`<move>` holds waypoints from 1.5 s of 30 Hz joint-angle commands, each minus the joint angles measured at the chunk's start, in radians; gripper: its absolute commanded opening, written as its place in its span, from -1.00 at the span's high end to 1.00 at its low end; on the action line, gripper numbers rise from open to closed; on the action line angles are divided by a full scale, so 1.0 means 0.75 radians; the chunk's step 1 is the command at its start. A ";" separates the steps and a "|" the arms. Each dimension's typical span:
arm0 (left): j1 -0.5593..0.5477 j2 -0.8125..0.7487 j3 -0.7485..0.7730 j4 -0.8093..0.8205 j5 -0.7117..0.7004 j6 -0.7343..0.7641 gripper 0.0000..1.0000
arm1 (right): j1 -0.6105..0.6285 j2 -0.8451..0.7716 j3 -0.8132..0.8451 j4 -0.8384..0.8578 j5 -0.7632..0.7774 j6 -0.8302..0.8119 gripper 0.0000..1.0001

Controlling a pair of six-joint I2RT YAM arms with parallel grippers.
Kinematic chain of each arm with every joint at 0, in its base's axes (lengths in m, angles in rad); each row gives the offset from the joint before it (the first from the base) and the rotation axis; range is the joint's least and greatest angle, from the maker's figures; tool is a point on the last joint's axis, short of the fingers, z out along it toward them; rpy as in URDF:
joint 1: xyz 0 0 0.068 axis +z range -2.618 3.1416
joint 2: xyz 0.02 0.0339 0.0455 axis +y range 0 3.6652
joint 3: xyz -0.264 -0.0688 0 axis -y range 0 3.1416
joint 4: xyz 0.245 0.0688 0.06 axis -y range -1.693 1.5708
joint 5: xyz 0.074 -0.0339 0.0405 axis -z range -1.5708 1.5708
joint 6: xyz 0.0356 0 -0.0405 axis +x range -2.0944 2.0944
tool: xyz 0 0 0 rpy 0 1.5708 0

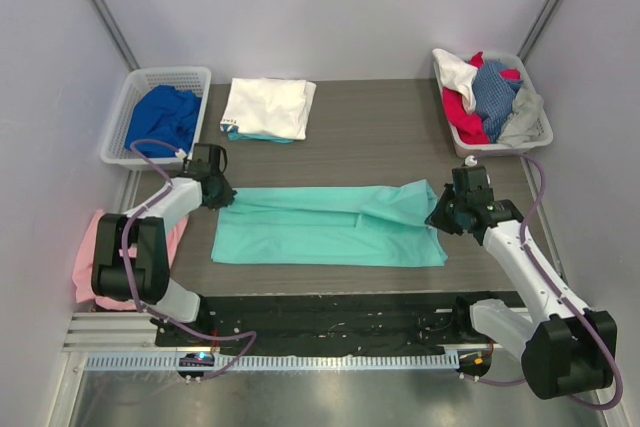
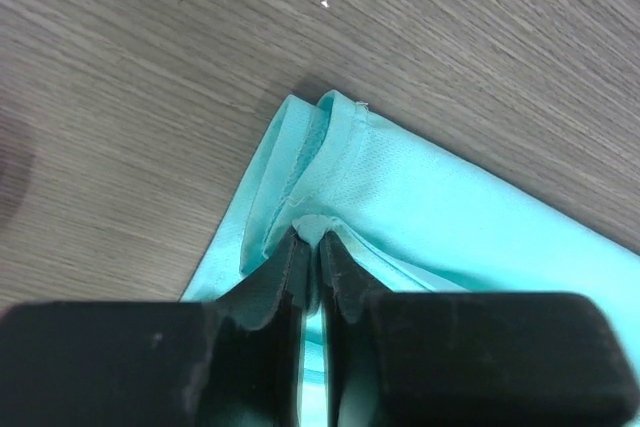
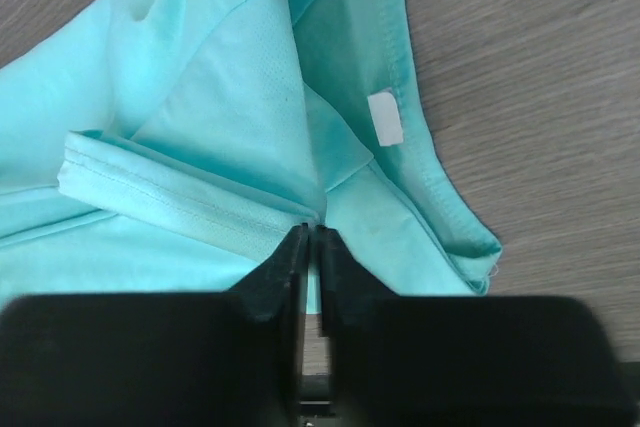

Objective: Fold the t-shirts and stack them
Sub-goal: Fold the tshirt

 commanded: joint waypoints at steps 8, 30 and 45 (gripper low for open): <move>0.004 -0.184 0.043 -0.035 -0.122 -0.065 -0.99 | -0.003 -0.049 0.083 -0.039 0.114 0.034 -0.87; 0.000 -0.458 0.000 -0.033 0.003 -0.059 -0.99 | 0.244 0.764 0.394 0.683 -0.357 -0.138 -0.89; 0.000 -0.481 -0.047 -0.037 0.017 -0.059 -0.99 | 0.330 0.812 0.296 0.698 -0.428 -0.133 -0.89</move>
